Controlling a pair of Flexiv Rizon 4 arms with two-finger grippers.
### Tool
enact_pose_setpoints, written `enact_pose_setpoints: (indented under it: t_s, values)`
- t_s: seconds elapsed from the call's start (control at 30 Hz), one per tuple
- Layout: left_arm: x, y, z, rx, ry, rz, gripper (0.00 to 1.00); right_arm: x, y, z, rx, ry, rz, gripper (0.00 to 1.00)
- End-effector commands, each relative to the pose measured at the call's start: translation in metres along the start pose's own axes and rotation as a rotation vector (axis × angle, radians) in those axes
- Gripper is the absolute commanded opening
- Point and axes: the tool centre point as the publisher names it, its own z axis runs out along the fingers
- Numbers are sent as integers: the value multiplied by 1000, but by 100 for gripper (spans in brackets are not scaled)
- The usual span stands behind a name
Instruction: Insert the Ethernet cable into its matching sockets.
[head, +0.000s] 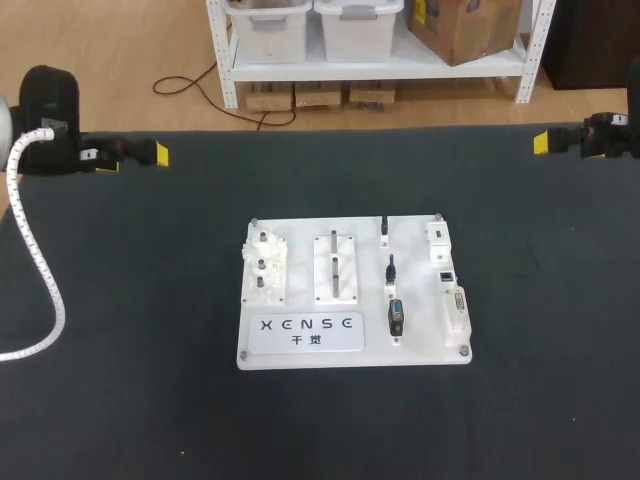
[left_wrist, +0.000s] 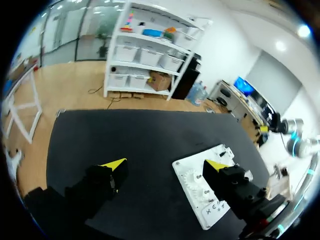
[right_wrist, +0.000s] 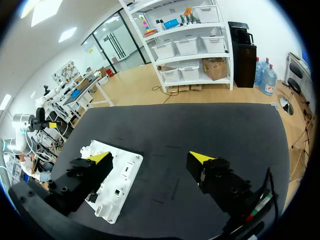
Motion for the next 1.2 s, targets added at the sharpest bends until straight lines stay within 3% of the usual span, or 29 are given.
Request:
enact_pose_setpoints:
  t_s: [0.03,0.27,0.33,0.53,0.63,0.8,1.0,1.2]
  values:
    - [-10,-17,12,119,-26,210,100,0,0,0,2,0,0,100]
    - [-3,-58,27,374,-97,572,100,0,0,0,2,0,0,100]
    - [3,-67,30,451,-128,640,100,0,0,0,2,0,0,100]
    - [28,-95,42,575,-176,822,100,0,0,0,2,0,0,100]
    - [40,-110,43,637,-221,888,100,0,0,0,2,0,0,100]
    - [55,-138,48,678,-209,956,100,0,0,0,2,0,0,100]
    - [64,-152,50,703,-218,1022,100,0,0,0,2,0,0,100]
    - [77,-153,60,721,-198,1009,100,0,0,0,2,0,0,100]
